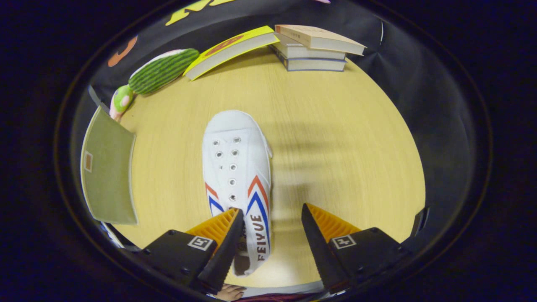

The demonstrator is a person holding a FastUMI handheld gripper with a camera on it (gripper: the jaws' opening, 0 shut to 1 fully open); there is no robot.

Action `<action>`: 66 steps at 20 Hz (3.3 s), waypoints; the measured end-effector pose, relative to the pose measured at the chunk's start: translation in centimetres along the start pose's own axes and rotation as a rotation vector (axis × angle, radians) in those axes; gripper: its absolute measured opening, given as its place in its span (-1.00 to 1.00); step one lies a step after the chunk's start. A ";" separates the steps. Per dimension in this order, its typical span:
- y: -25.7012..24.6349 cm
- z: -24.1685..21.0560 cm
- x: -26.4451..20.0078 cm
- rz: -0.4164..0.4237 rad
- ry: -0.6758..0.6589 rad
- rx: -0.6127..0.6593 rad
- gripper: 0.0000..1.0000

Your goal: Open the storage box then place both shoes into the box .Put the left shoe in first, then the right shoe, with the right side of both shoes facing outward in a uniform manner.

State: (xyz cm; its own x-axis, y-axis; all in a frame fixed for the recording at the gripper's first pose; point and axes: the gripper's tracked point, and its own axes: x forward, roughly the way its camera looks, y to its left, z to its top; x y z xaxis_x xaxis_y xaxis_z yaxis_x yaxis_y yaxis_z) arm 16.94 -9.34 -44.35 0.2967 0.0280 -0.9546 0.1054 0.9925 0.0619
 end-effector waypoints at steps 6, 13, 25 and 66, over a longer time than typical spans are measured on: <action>0.8 0.2 0.1 0.056 -0.014 -0.032 -0.24; 0.7 0.5 -0.7 0.129 0.005 0.108 -0.83; 4.9 2.3 -8.4 0.186 -0.065 0.122 -0.86; 36.5 3.1 -14.6 0.312 -0.450 -0.060 0.18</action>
State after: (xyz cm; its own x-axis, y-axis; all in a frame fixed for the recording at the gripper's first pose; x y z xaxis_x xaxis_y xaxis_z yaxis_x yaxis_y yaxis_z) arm 19.36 26.15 -27.25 0.6828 0.2815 -0.6742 -0.1030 0.9507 0.2925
